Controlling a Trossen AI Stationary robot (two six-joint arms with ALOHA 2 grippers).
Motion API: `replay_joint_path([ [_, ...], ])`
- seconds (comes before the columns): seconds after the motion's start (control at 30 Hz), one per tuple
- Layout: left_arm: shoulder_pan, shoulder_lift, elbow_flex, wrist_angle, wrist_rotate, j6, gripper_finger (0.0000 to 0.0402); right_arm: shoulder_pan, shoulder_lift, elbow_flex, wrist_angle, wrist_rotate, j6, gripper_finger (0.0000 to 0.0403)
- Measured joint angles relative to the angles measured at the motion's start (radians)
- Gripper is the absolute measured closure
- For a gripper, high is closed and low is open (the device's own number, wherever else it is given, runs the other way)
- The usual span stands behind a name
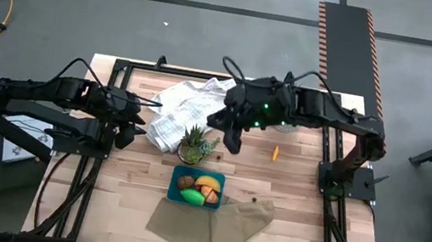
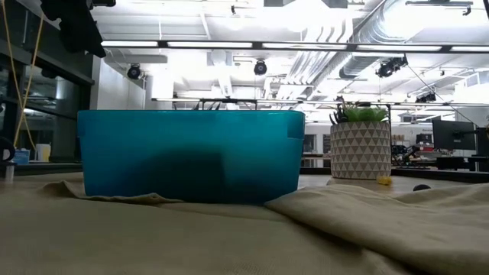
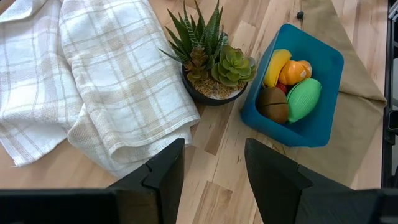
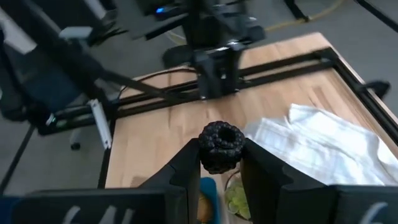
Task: Pick and placing Produce into tupperware
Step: Put the blackberry into the blue bin
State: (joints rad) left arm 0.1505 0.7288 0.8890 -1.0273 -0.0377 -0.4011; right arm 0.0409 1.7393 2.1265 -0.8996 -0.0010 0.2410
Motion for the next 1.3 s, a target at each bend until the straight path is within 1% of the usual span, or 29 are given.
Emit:
replay_joint_path([
  [0.17,0.0,0.0,0.0,0.0,0.0,0.0,0.0245,0.041,0.0,-0.001,0.002,0.0,-0.044,0.0325],
  [0.4,0.0,0.0,0.0,0.005,0.0,0.0,0.0245,0.05,0.011,0.0,0.0,0.0,-0.041,0.0325],
  [0.53,0.0,0.0,0.0,0.009,0.0,-0.011,0.0245,0.07,0.063,-0.002,-0.053,-0.001,-0.044,0.0325],
  [0.8,0.0,0.0,0.0,0.009,0.0,-0.106,0.0245,0.11,0.191,-0.002,-0.136,-0.012,-0.036,0.0325],
  [0.9,0.0,0.0,0.0,0.009,0.0,-0.195,0.0245,0.12,0.236,-0.002,-0.172,-0.017,-0.042,0.0325],
  [0.97,0.0,0.0,0.0,0.016,0.0,-0.281,0.0245,0.125,0.265,-0.002,-0.201,-0.02,-0.054,0.0325],
  [1.2,0.0,0.0,0.0,0.045,0.001,-0.673,0.0245,0.131,0.343,-0.002,-0.222,-0.032,-0.078,0.0325],
  [1.3,0.0,0.0,0.0,0.045,0.001,-0.778,0.0245,0.132,0.373,-0.002,-0.211,-0.041,-0.078,0.0325],
])
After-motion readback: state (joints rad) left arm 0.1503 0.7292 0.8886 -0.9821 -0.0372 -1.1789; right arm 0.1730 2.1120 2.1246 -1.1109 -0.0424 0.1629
